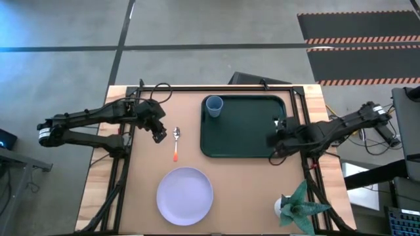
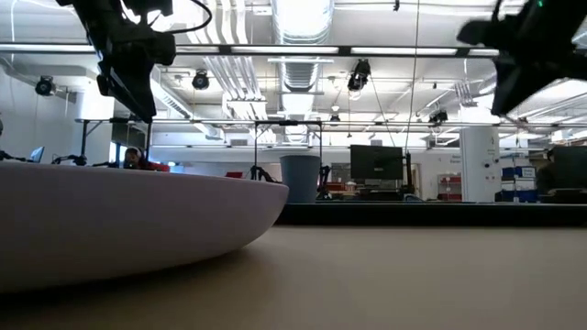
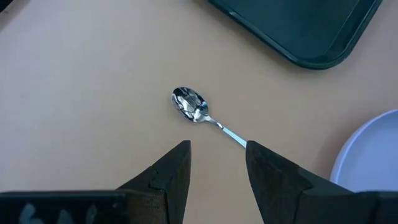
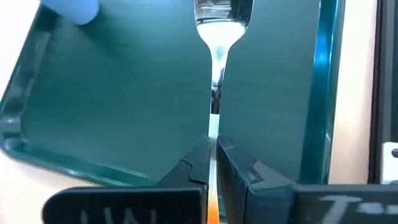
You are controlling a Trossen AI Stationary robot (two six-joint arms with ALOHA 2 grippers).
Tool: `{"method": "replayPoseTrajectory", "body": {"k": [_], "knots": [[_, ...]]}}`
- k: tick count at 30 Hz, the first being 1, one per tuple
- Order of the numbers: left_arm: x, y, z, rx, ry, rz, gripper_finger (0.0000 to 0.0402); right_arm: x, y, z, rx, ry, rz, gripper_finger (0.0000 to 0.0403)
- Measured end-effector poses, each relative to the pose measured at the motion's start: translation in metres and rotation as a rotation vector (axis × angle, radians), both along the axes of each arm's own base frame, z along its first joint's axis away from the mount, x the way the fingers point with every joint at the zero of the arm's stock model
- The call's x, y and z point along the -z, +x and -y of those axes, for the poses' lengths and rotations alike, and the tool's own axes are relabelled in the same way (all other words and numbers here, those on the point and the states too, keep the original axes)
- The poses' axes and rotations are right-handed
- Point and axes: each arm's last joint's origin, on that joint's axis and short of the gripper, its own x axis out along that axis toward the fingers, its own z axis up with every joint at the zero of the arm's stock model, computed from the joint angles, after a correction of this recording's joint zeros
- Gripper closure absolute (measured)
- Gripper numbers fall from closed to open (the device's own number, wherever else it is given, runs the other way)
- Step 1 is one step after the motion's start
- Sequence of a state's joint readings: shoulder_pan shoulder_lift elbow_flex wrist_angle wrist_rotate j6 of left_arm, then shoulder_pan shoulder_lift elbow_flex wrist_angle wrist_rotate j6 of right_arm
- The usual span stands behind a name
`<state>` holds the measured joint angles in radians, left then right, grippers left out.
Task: Pick and place plate/cup/fork/spoon on tray
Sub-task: Put the orange fork on the bottom right of the black tray
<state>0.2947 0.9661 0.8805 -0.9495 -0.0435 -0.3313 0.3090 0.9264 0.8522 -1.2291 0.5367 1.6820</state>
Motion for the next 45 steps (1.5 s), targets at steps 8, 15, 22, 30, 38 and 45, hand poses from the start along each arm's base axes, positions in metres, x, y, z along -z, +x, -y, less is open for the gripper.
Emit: {"method": "replayPoseTrajectory", "body": {"k": [8, 15, 22, 30, 38, 45], "knots": [[0.0, 0.001, 0.0, -0.001, 0.0, 0.002, 0.0265, 0.032, -0.024, 0.016, 0.022, 0.099, 0.011, 0.0395], [0.0, 0.002, -0.001, -0.001, 0.005, 0.02, 0.0265, 0.04, -0.024, 0.029, -0.002, 0.142, 0.022, 0.0395], [0.0, 0.003, -0.001, -0.001, 0.006, 0.024, 0.0265, 0.054, -0.012, 0.048, -0.078, 0.214, 0.058, 0.0395], [0.0, 0.002, -0.001, -0.002, 0.006, 0.023, 0.0265, 0.065, -0.004, 0.078, -0.099, 0.262, -0.009, 0.0395], [0.0, 0.002, -0.001, -0.002, 0.006, 0.023, 0.0265, 0.077, -0.008, 0.107, -0.066, 0.334, -0.068, 0.0395], [0.0, 0.002, -0.001, -0.001, 0.005, 0.02, 0.0265, 0.086, -0.01, 0.121, -0.055, 0.39, -0.102, 0.0395]]}}
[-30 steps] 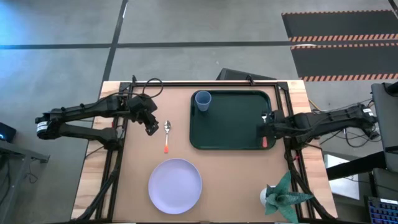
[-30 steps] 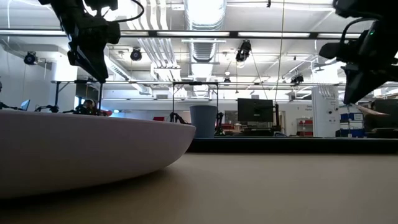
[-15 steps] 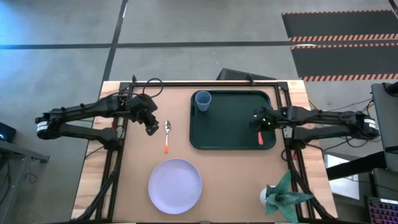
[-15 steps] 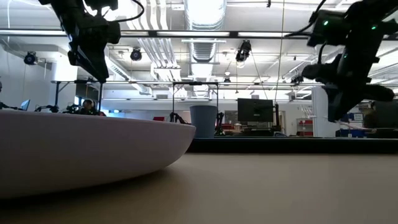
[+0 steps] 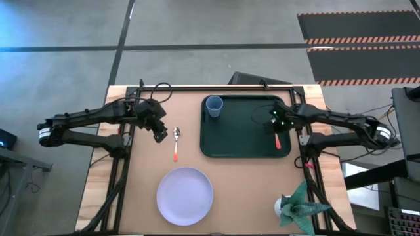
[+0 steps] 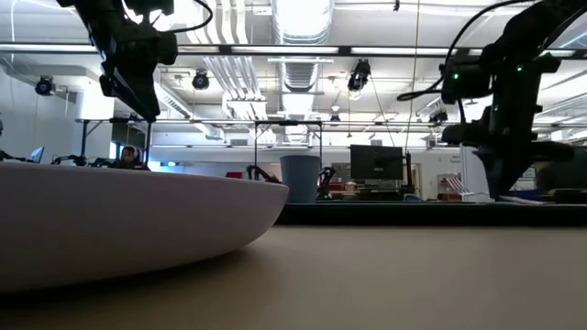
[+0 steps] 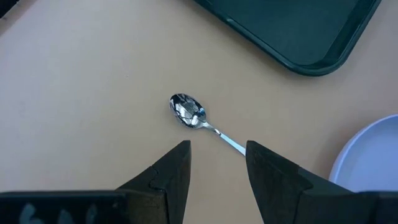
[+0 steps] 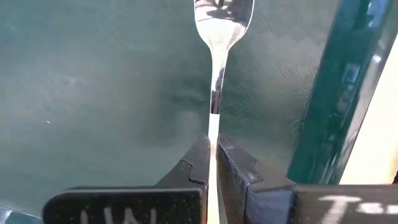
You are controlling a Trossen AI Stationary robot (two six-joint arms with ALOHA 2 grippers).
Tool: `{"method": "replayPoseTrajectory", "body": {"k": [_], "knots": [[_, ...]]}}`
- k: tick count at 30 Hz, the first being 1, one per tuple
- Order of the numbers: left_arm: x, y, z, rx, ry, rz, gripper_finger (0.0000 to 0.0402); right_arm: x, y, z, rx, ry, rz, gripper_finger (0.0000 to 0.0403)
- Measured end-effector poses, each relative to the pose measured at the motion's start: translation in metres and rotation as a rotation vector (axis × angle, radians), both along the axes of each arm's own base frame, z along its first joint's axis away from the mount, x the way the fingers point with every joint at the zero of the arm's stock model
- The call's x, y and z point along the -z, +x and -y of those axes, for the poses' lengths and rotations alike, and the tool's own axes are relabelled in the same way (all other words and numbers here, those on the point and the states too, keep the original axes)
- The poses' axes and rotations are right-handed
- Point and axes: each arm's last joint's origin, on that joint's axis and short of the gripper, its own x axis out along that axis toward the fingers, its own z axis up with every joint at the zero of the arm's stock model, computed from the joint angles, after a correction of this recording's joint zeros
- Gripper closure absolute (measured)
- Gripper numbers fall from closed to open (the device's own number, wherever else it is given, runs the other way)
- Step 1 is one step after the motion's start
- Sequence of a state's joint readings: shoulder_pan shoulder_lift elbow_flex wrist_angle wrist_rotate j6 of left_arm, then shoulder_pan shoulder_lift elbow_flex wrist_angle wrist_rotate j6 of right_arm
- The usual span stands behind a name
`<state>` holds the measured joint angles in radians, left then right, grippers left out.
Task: Pick and place plate/cup/fork/spoon on tray
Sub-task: Put the orange fork on the bottom right of the black tray
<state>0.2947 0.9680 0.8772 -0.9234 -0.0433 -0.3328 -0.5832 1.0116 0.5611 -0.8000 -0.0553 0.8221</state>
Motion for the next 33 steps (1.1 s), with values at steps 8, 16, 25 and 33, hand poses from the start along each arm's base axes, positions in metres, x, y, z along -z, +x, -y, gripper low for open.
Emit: {"method": "replayPoseTrajectory", "body": {"k": [8, 16, 25, 33], "knots": [[0.0, 0.0, 0.0, 0.0, 0.0, 0.0, 0.0265, 0.015, 0.006, 0.007, -0.011, 0.042, -0.046, 0.0395], [0.0, 0.0, 0.0, 0.0, 0.0, 0.0, 0.0265, 0.026, 0.012, 0.01, -0.033, 0.069, -0.068, 0.0395], [0.0, 0.0, 0.0, 0.0, 0.0, -0.001, 0.0265, 0.024, 0.008, 0.015, 0.049, 0.015, -0.094, 0.0395], [0.0, 0.0, 0.0, 0.001, 0.0, -0.001, 0.0265, 0.024, 0.008, 0.016, 0.105, -0.012, -0.102, 0.0395]]}}
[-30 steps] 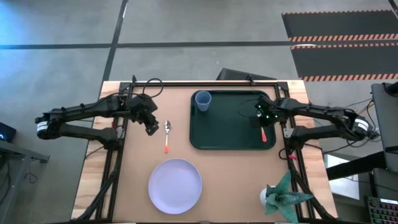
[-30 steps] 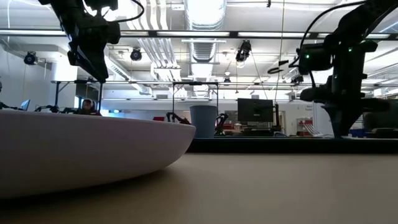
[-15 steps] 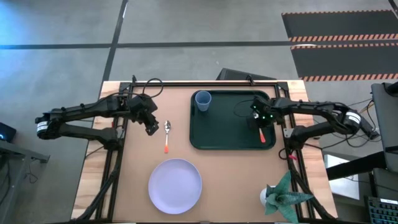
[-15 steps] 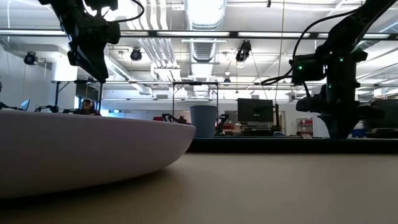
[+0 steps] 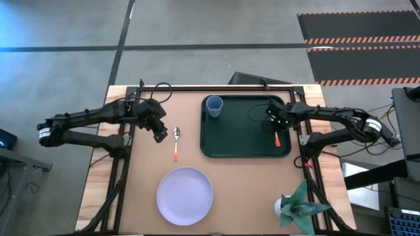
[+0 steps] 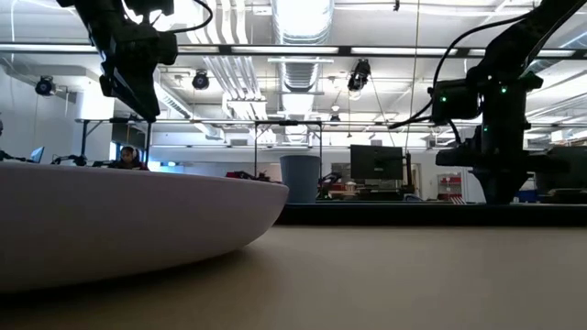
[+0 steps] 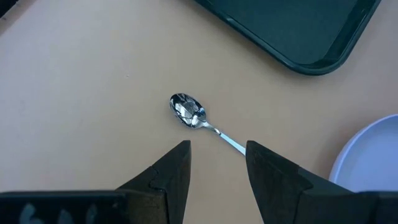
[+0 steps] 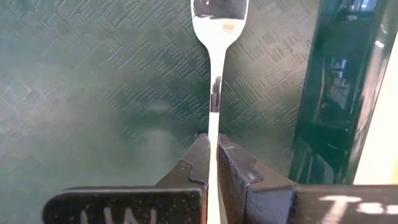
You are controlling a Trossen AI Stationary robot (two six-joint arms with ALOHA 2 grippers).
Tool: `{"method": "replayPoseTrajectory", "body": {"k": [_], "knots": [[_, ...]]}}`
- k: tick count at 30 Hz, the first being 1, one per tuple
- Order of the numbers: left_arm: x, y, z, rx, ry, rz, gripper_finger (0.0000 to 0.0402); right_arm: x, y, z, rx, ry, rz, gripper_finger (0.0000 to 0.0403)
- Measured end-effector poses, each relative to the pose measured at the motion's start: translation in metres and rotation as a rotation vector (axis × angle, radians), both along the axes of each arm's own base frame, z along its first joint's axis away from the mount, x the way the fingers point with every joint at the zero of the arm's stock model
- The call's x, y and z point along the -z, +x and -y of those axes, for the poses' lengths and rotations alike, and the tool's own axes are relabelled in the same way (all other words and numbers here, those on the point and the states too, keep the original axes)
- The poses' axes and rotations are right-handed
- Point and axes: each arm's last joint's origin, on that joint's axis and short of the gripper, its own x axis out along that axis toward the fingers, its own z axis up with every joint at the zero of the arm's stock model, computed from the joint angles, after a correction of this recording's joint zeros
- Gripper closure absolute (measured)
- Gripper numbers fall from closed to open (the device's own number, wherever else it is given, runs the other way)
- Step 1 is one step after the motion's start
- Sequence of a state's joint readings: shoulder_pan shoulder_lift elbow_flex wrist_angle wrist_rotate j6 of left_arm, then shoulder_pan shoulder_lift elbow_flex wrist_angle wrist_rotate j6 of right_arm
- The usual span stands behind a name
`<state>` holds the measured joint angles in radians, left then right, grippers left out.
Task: Pick and place plate/cup/fork/spoon on tray
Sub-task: Put the orange fork on the bottom right of the black tray, then put the violet plate on the black tray to the bottom right of the blue cup
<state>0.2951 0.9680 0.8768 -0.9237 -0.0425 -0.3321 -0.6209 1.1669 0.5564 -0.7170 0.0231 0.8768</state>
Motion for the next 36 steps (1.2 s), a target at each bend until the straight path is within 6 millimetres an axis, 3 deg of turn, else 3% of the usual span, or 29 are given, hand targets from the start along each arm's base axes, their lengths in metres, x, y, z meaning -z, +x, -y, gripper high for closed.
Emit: {"method": "replayPoseTrajectory", "body": {"k": [11, 21, 25, 30, 36], "knots": [[0.0, 0.0, 0.0, 0.0, 0.0, -0.001, 0.0265, 0.0, 0.0, 0.0, -0.005, 0.001, -0.001, 0.0383], [0.0, 0.0, 0.0, 0.0, 0.0, -0.001, 0.0265, -0.002, 0.001, 0.0, -0.01, 0.001, 0.004, 0.0318], [0.0, 0.0, 0.0, 0.0, 0.0, 0.0, 0.0265, -0.017, 0.009, 0.005, -0.045, -0.023, 0.075, 0.0301], [0.0, 0.0, 0.0, 0.0, -0.001, -0.001, 0.0265, -0.051, 0.025, 0.009, -0.109, -0.058, 0.216, 0.0301], [0.0, 0.0, 0.0, 0.001, -0.001, -0.001, 0.0265, -0.081, 0.048, -0.005, -0.228, -0.048, 0.346, 0.0314]]}}
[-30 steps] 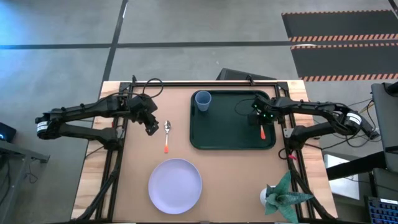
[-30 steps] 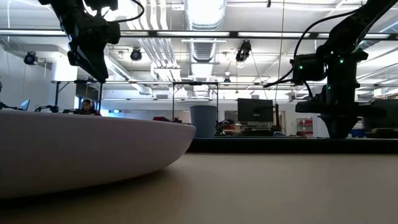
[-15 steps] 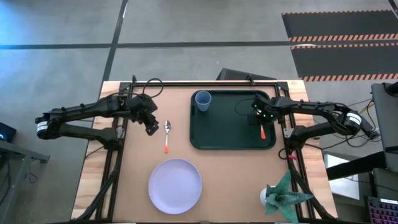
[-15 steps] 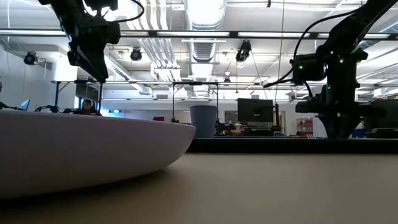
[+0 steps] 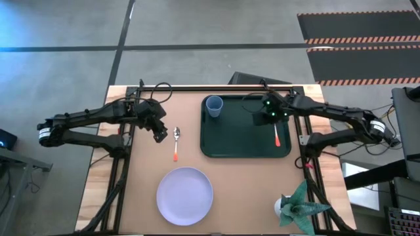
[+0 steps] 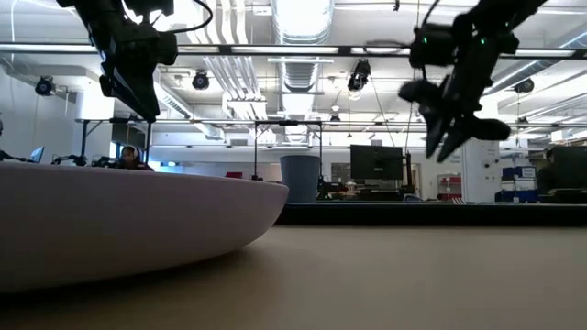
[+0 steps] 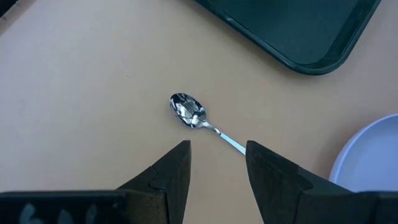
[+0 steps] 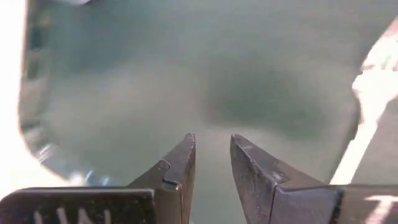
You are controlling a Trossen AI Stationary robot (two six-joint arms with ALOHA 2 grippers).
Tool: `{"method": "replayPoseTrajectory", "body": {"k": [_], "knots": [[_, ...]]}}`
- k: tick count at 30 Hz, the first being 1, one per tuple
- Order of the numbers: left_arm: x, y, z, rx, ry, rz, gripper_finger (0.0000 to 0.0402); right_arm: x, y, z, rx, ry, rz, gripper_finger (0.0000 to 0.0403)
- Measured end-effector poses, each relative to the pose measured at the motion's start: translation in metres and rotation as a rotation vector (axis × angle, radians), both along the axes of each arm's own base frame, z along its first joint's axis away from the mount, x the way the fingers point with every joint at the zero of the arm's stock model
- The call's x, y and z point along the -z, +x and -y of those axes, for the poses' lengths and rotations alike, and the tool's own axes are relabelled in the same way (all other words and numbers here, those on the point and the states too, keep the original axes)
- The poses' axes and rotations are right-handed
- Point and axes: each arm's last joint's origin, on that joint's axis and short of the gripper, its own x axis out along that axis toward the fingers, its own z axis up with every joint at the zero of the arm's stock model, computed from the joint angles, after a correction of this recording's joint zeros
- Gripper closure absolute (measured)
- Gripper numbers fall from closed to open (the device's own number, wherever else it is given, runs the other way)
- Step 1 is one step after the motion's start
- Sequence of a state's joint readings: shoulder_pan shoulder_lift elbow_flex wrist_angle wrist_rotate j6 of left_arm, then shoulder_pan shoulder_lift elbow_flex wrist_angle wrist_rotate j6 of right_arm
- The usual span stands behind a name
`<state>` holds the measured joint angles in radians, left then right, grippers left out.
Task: Pick and place plate/cup/fork/spoon on tray
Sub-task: Put the violet plate on the black tray to the bottom right of the blue cup
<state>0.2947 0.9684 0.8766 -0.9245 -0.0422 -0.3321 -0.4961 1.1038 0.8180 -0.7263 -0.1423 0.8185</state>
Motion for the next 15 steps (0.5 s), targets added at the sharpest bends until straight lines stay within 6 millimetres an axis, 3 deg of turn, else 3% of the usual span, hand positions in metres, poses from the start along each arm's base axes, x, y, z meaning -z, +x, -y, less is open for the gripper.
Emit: {"method": "replayPoseTrajectory", "body": {"k": [4, 9, 15], "knots": [[0.0, 0.0, 0.0, 0.0, 0.0, 0.0, 0.0265, -0.015, 0.024, -0.027, -0.116, 0.045, 0.069, 0.0319], [0.0, 0.0, 0.0, 0.006, 0.003, -0.002, 0.0265, -0.027, 0.063, -0.079, -0.241, 0.053, 0.144, 0.0317], [0.0, 0.0, 0.0, 0.007, 0.004, -0.002, 0.0265, -0.025, 0.111, -0.139, -0.343, 0.022, 0.128, 0.0316]]}}
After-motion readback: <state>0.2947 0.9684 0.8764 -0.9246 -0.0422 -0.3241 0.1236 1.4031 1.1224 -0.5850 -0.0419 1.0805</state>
